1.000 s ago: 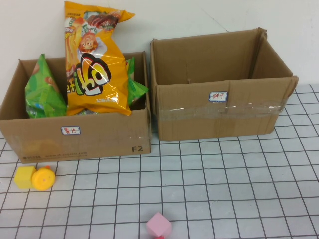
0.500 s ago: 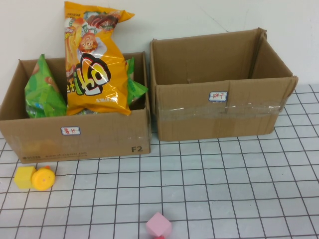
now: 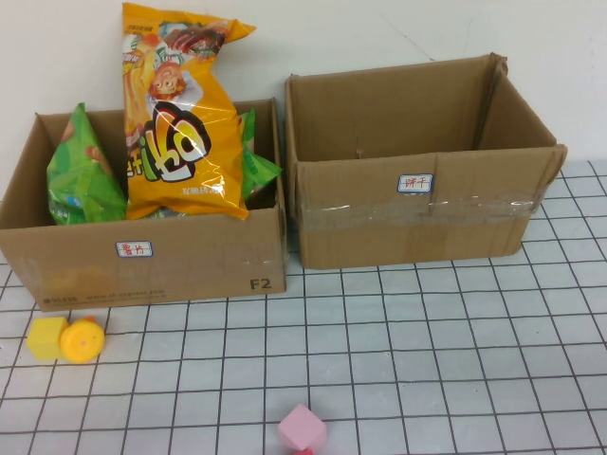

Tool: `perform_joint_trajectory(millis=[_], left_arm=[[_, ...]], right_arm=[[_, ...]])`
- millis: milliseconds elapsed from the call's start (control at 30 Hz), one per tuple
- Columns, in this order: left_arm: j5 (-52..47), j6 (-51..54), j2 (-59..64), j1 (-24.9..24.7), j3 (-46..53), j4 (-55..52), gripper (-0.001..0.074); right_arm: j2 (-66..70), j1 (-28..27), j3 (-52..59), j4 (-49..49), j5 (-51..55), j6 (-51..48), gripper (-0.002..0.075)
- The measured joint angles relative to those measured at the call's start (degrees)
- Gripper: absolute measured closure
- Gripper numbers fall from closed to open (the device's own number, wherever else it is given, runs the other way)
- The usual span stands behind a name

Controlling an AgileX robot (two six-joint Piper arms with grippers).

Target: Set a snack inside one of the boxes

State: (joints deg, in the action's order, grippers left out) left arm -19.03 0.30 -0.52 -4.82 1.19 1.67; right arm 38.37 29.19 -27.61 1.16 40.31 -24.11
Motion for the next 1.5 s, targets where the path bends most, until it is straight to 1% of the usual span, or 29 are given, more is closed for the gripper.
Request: perform_joint_trajectory(millis=[167,400,1100,1267,1300,1333,1400,1500], left_arm=[[0.00,0.32,0.00,0.00,0.00,0.03,0.0736],[0.00,-3.27,0.00,0.00,0.00,0.13,0.0736],[-0.12,-3.50,0.00,0.00,0.00,0.25,0.0736],[-0.15,-3.50,0.00,0.00,0.00,0.25,0.0736],[-0.15,-3.50,0.00,0.00,0.00,0.25,0.0736],[-0.15,-3.50,0.00,0.00,0.00,0.25,0.0736],[-0.15,-3.50,0.00,0.00,0.00,0.25,0.0736],[-0.15,-3.50,0.00,0.00,0.00,0.25,0.0736]], right_arm=[[0.00,0.00,0.00,0.00,0.00,0.00,0.0726],[0.00,0.00,0.00,0.00,0.00,0.00,0.0726],[0.00,0.00,0.08,0.09,0.00,0.13,0.0726],[-4.75,-0.40,1.97,-0.62,-0.79,0.13,0.0726],[-6.57,-1.18,2.83,-0.72,-1.92,0.13,0.0726],[-10.41,-3.54,5.08,-0.72,-5.72,0.13,0.0726],[-14.01,-7.07,8.58,-0.72,-11.84,0.13,0.0726],[-19.92,-13.88,14.17,-0.72,-20.45,0.13,0.0726]])
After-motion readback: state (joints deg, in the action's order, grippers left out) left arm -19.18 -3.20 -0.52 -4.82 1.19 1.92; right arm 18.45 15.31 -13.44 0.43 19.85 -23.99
